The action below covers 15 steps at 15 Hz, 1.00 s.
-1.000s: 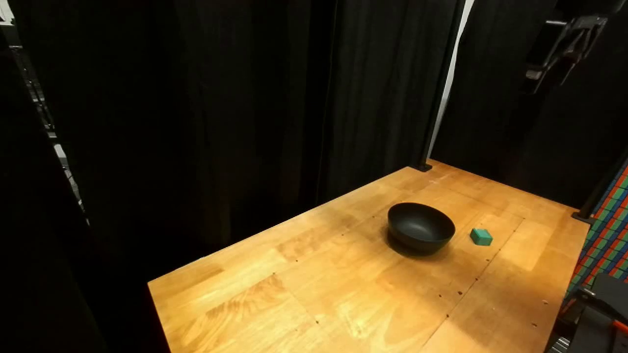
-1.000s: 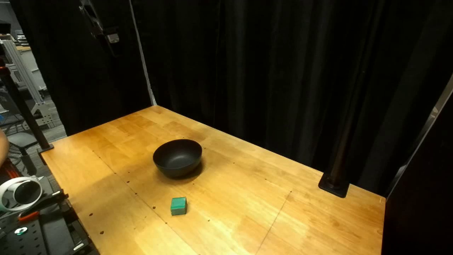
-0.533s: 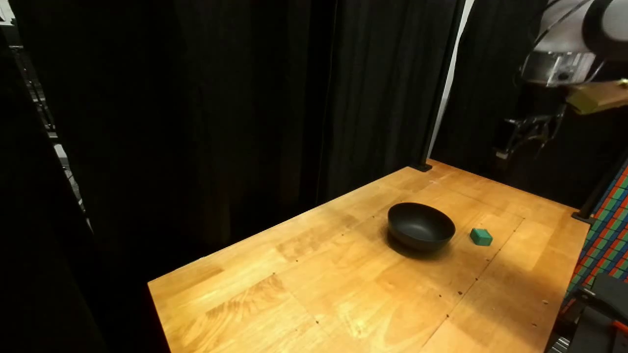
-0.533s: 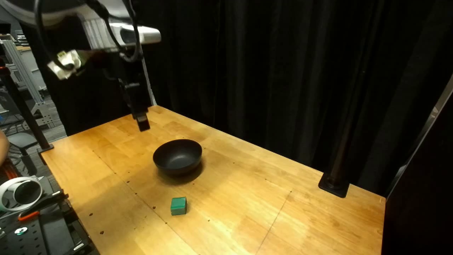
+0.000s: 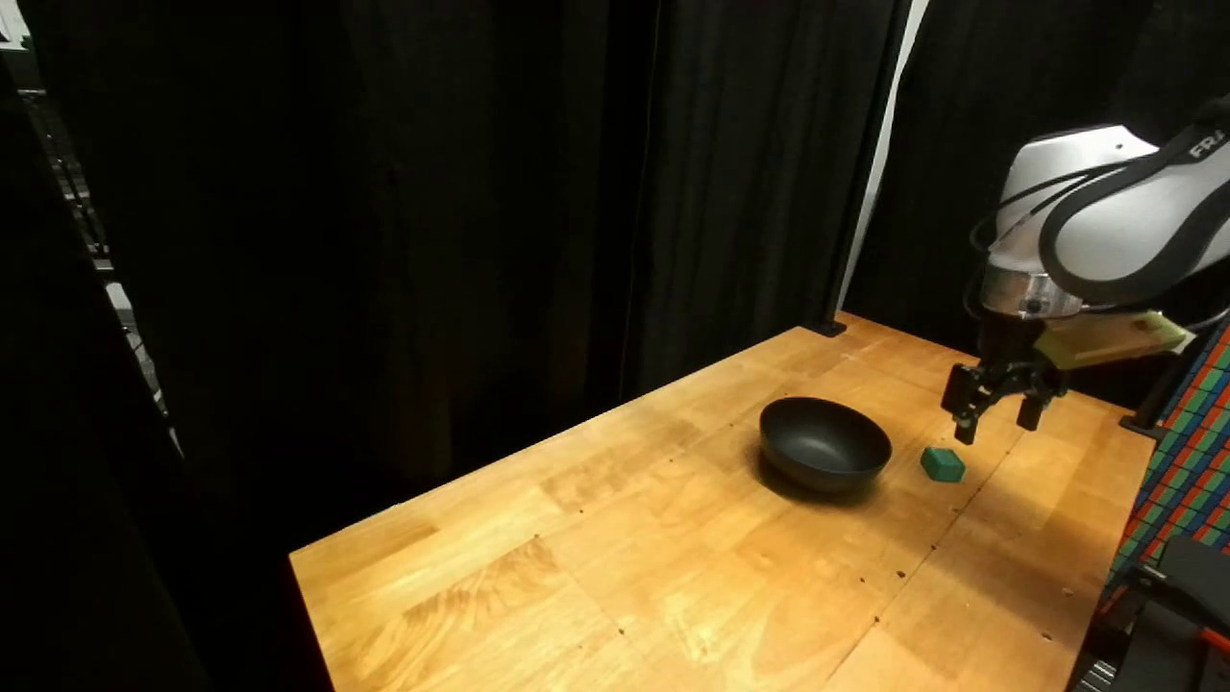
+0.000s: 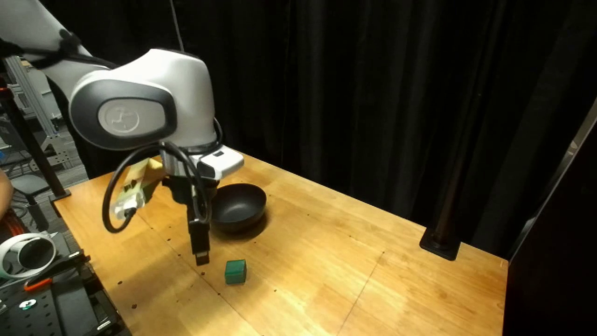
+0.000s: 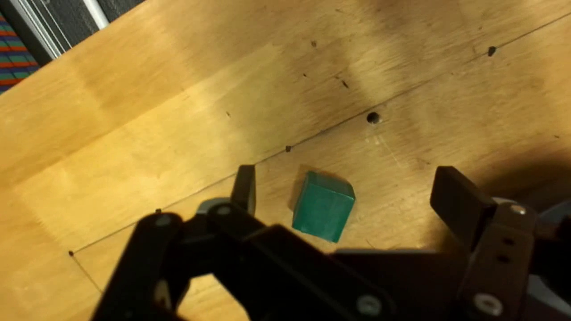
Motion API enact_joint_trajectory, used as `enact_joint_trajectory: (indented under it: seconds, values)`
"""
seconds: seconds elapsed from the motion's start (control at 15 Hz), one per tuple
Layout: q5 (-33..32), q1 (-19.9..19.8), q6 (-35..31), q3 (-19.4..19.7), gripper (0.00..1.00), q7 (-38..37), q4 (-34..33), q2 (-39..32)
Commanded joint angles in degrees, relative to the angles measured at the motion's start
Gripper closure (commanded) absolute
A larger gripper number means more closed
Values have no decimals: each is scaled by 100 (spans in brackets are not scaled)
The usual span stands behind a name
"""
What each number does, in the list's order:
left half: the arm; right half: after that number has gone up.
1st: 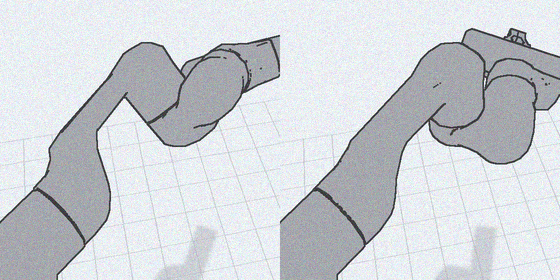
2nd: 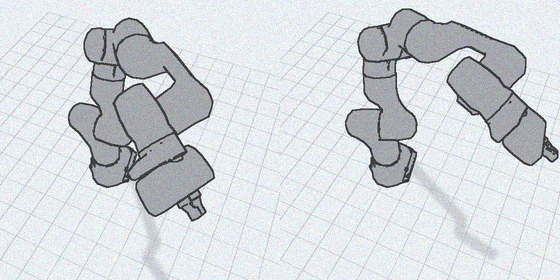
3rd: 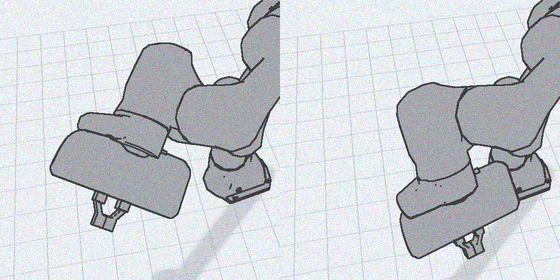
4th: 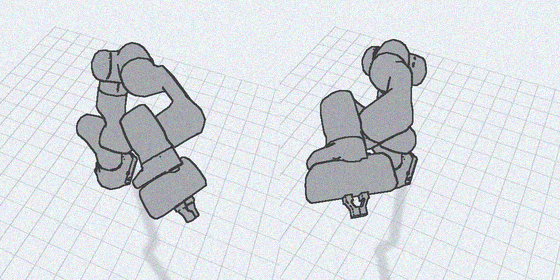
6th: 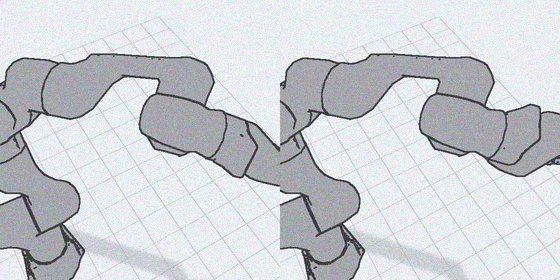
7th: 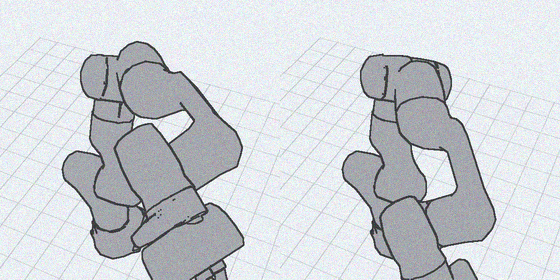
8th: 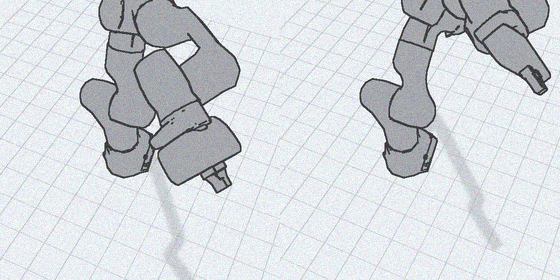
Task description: Put the green cube in the black bowl
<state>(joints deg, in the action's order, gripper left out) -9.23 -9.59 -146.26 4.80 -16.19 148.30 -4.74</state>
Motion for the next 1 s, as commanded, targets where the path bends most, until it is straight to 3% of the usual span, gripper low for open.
enact_joint_trajectory:
  seconds: [0.0, 0.27, 0.47, 0.53, 0.6, 0.93]
  values:
    - [488, 96, -556, 161, 0, 23, -278, -823]
    - [1206, 107, -1140, 100, 0, 63, -542, -1487]
    - [1289, 313, -1727, 273, 0, -158, -728, -1876]
    - [1283, 382, -1875, 337, 25, -205, -785, -1960]
    - [1287, 440, -1990, 402, 26, -227, -837, -2032]
    - [1226, 754, -1935, 845, 65, -446, -942, -2003]
